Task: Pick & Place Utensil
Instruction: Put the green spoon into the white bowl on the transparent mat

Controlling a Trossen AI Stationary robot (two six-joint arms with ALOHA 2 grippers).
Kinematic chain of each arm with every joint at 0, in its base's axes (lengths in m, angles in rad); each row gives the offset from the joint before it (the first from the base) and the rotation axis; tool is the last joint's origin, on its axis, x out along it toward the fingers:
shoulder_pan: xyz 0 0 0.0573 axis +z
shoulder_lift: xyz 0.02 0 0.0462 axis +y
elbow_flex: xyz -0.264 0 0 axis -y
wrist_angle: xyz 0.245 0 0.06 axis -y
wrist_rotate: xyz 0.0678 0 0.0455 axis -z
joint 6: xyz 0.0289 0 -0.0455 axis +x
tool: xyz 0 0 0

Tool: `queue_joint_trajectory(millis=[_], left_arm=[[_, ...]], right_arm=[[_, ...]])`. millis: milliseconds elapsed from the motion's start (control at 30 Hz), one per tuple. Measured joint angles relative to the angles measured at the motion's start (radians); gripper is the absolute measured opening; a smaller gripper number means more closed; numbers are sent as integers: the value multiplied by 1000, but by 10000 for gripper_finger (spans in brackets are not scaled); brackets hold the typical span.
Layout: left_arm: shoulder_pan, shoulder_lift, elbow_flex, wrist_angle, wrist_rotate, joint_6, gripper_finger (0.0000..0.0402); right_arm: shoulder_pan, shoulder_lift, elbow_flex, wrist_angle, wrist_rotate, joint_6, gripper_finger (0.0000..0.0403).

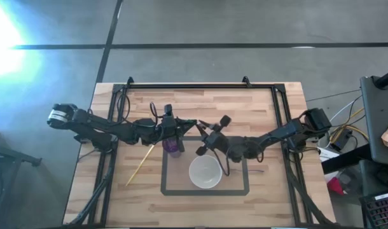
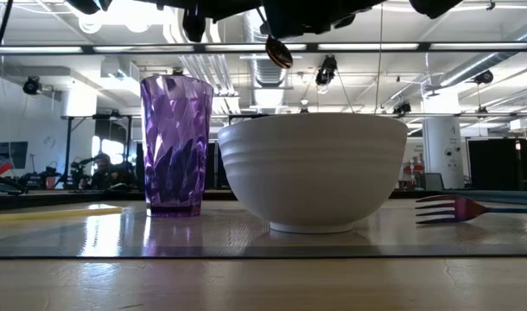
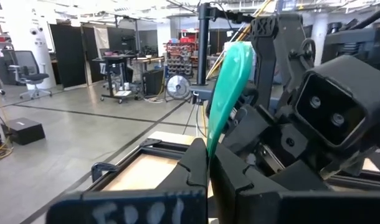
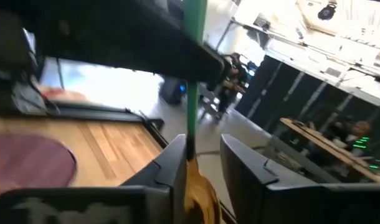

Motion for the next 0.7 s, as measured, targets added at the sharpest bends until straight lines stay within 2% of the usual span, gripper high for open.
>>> queue_joint_trajectory(millis=[133, 367, 500, 600, 700], left_arm=[[0, 0, 1, -1, -4, 20, 1], [0, 0, 2, -4, -36, 33, 1], [0, -1, 2, -12, -25, 59, 1], [0, -2, 3, -35, 9, 75, 1], [0, -2, 3, -46, 74, 75, 0]], right_arm=[[9, -45, 0, -151, 49, 22, 117], [24, -193, 0, -532, 40, 289, 142], [24, -281, 0, -748, -45, 420, 150], [24, -336, 0, -839, -161, 435, 153], [24, -382, 0, -855, -289, 398, 152]])
